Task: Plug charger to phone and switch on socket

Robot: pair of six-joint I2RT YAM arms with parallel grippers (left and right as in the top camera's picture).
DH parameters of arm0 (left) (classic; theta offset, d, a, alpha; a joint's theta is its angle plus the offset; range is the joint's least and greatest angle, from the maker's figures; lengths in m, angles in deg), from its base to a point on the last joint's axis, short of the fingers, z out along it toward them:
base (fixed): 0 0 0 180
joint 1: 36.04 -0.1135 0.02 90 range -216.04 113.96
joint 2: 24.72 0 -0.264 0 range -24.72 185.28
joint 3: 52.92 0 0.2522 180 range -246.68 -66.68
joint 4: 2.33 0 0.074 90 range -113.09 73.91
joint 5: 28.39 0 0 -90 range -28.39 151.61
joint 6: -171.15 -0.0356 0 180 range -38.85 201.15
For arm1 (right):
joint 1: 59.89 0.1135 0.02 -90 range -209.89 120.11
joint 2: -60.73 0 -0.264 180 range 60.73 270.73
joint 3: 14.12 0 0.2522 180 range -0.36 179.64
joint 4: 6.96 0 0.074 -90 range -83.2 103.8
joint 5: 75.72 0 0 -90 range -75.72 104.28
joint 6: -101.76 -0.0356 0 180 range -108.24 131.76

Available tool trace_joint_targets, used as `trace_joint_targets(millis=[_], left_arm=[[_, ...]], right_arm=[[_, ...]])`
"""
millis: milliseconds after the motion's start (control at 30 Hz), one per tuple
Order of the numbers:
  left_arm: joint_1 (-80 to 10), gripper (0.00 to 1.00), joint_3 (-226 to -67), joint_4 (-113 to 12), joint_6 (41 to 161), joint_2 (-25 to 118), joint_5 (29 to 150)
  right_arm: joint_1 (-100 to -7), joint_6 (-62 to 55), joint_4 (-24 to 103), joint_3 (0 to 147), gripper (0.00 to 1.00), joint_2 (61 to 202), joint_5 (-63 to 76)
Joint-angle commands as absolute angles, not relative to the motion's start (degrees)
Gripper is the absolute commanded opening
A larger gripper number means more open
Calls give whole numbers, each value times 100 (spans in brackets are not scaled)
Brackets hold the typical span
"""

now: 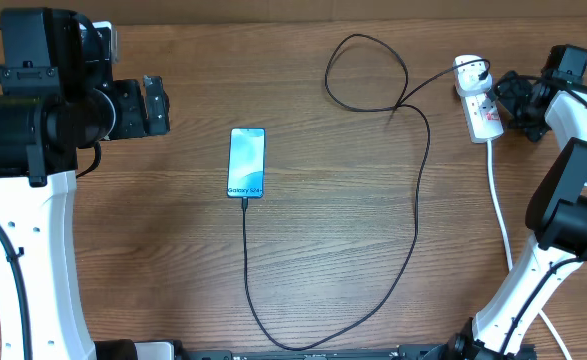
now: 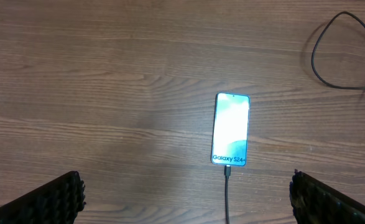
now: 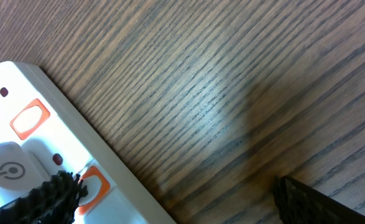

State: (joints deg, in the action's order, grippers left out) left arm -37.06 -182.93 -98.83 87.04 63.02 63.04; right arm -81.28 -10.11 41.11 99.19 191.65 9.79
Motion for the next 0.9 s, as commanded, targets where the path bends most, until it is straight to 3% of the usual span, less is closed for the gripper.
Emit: trace_joint_targets(millis=[0,867], left_arm=[[-3719,100,-18312,-9878,8759,6302,6249],[-3719,100,-18312,-9878,8759,6302,6249]], right_arm=[[-8161,-1031,4135,10009,100,19265,1038],[-8099,-1031,4004,9823,100,19272,1075]])
